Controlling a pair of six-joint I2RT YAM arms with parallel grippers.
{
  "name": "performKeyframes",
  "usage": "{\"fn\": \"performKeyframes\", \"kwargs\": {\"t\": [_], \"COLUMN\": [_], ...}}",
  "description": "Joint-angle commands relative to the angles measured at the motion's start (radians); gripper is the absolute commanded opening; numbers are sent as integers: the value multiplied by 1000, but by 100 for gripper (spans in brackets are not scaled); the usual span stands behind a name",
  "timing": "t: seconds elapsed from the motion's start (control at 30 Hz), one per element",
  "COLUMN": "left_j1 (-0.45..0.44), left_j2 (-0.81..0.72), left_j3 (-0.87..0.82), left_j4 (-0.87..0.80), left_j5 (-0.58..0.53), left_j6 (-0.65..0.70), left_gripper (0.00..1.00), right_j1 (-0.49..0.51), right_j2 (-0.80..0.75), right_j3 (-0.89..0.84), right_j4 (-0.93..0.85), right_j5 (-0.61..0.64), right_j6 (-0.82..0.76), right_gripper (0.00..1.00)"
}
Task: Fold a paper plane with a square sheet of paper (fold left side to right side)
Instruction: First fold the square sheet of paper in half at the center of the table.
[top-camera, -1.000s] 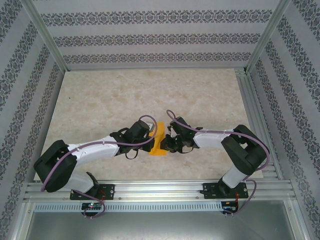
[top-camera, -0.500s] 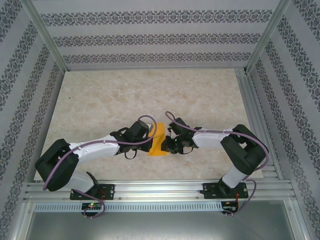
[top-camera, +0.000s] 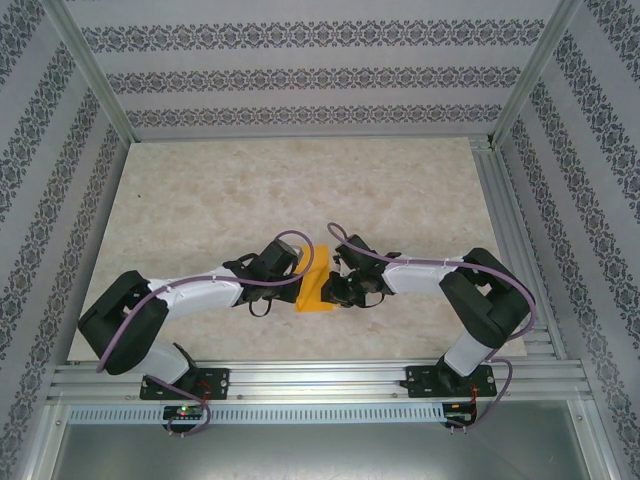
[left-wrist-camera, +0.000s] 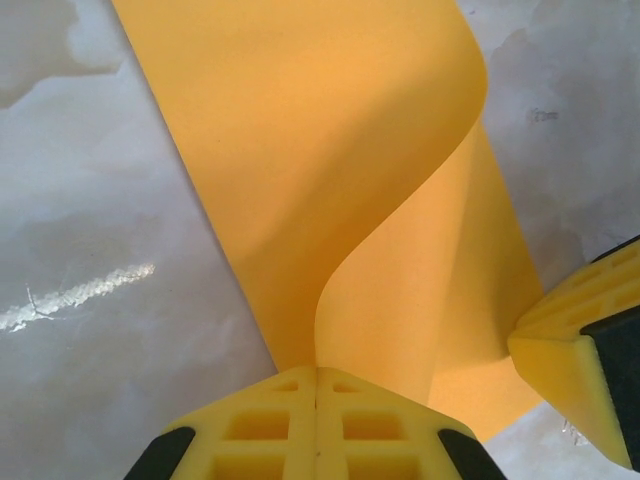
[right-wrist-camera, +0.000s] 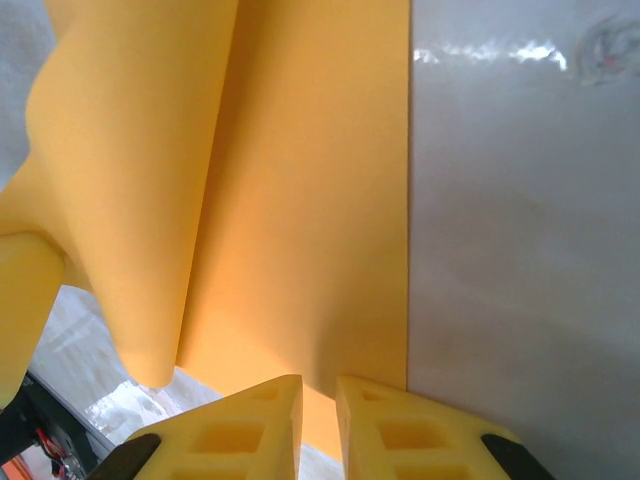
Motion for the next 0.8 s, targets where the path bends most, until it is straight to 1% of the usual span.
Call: {"fn": "performKeyframes", "kwargs": {"t": [0.0,0.33,0.77], "left_j1": [16,26,31], "left_j2": [19,63,100], "left_j3": [22,43,66], "left_j4": [1,20,29], "left_j5": [2,24,26], "left_j6": [30,42,53], "left_gripper": [7,7,7], "right_j1": [16,18,20], "right_j2": [36,41,44], "right_j3": [9,14,20], "right_j4": [-38,-48,-84], "right_j5": [35,37,54], "right_j6": [-21,-25,-34], "right_gripper": [18,18,19]}}
